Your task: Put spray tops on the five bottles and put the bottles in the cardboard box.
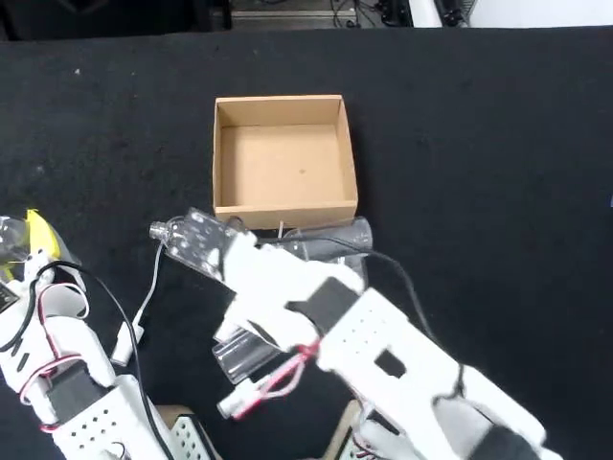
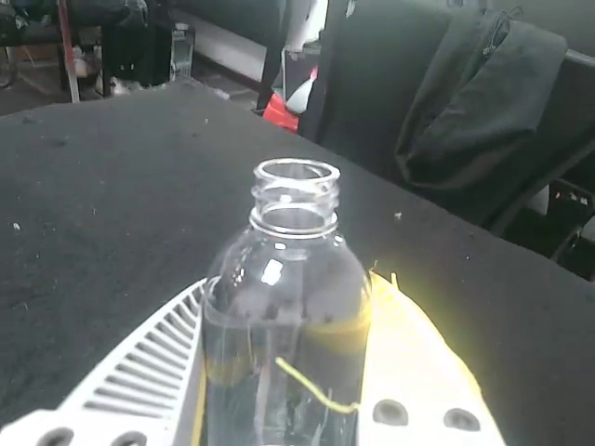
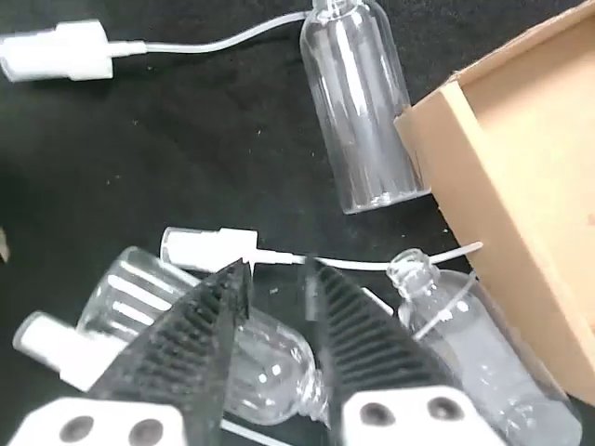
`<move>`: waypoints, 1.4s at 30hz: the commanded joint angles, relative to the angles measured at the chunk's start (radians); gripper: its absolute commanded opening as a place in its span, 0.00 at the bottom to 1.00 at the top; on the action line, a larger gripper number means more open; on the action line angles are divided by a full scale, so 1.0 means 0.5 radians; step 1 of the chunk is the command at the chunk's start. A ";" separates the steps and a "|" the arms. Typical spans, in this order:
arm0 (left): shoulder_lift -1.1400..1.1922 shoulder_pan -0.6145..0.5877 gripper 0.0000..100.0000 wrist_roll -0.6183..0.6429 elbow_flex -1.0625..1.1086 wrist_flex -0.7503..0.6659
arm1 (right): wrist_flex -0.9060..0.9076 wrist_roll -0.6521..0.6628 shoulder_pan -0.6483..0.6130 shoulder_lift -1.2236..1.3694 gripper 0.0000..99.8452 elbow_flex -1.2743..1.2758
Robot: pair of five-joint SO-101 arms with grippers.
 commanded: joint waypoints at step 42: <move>-0.012 -0.624 0.03 0.230 -0.041 0.368 | -0.147 1.350 -0.092 0.790 0.17 -0.222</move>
